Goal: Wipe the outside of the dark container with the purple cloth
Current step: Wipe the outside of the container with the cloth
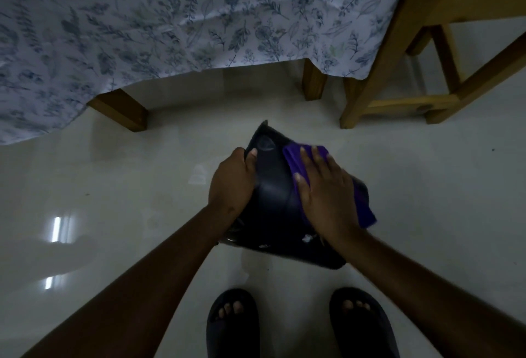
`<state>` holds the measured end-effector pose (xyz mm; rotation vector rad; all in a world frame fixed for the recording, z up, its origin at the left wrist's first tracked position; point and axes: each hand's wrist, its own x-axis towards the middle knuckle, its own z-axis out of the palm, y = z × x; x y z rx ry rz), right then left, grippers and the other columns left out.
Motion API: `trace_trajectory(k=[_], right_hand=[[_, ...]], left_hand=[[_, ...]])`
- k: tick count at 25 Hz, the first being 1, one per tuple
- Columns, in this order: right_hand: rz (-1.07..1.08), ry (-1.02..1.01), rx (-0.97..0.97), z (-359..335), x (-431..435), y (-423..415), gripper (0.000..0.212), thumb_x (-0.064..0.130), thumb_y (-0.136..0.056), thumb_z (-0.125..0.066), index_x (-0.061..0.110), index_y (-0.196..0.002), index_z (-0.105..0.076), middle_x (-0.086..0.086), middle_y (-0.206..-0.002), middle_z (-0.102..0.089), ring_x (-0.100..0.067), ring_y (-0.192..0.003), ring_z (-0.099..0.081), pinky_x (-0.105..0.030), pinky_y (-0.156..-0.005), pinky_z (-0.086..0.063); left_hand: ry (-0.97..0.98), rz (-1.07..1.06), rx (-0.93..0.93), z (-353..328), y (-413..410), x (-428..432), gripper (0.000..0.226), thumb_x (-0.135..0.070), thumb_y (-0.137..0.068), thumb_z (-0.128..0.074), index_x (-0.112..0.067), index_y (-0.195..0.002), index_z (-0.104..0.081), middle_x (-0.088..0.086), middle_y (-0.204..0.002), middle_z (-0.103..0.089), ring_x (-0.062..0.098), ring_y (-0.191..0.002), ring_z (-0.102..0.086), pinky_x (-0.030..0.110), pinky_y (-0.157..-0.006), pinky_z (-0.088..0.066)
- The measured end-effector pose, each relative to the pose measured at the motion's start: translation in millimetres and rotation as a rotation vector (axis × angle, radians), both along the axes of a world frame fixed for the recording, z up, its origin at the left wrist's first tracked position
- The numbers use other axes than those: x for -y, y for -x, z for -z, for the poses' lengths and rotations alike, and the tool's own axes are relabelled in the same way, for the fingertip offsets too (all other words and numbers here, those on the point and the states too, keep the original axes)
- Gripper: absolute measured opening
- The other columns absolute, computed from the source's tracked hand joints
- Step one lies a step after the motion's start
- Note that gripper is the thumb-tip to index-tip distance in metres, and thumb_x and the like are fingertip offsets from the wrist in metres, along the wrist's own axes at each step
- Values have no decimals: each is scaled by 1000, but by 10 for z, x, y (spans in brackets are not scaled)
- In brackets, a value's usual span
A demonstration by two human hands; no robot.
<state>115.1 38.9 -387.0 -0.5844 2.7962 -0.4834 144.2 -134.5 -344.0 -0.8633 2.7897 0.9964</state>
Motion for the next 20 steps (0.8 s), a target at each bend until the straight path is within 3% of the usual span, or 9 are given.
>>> trace_trajectory(k=[3,5,9,11,14,16,18,20], right_hand=[[-122,-37,-62,-50,-66,-533,61,47,-96,-19,27,-153,-11,-6,-162,-14,-33,-147,-14,-51,-113,-18],[-178,5,-70,-30,8,-334,58,48,-97,-20,27,-152,-15,-6,-161,-19,-32,-146,-19,-50,-114,-20],[65,138,146,50,95,351,55,47,-99,-22,23,-149,-27,-6,-151,-41,-27,-134,-44,-46,-109,-36],[92,81,119,39,21,64,59,48,-98,-19,23,-151,-20,-8,-155,-34,-31,-138,-38,-49,-111,-34],[-99,-38,-7,-56,-53,-658,62,51,-96,-17,28,-152,-10,-5,-162,-16,-33,-146,-16,-51,-112,-22],[-151,-10,-29,-39,-66,-578,61,52,-96,-20,30,-153,-11,-2,-162,-14,-31,-147,-14,-50,-113,-19],[-135,40,-55,13,-54,-170,58,51,-98,-23,30,-151,-14,-2,-161,-20,-29,-146,-22,-49,-115,-24],[-47,94,7,57,-49,266,56,50,-99,-24,27,-150,-22,-4,-157,-31,-27,-141,-33,-47,-114,-29]], left_hand=[[34,46,-9,32,-49,30,35,-39,-102,-31,-14,-83,-48,0,-74,-56,20,-67,-54,29,-57,-36],[3,57,-41,47,-124,47,33,-37,-102,-32,-16,-80,-46,-5,-68,-51,14,-61,-50,24,-53,-34],[5,34,-31,57,-144,54,38,-39,-101,-33,-12,-81,-50,2,-72,-57,21,-66,-55,29,-61,-38],[60,41,13,40,-136,63,41,-43,-101,-32,-13,-80,-50,3,-73,-58,24,-67,-56,30,-60,-38],[135,63,50,46,-97,53,40,-45,-100,-33,-16,-77,-48,-1,-69,-54,22,-64,-54,30,-56,-33],[-18,60,33,0,-47,100,32,-43,-98,-41,-17,-84,-52,-4,-72,-55,16,-67,-56,25,-53,-37],[-335,57,36,-71,-125,157,22,-39,-95,-51,-19,-104,-55,-8,-89,-62,6,-79,-59,12,-56,-44],[-398,90,27,-69,-355,173,23,-37,-95,-51,-23,-114,-52,-6,-104,-64,10,-92,-62,11,-66,-46]])
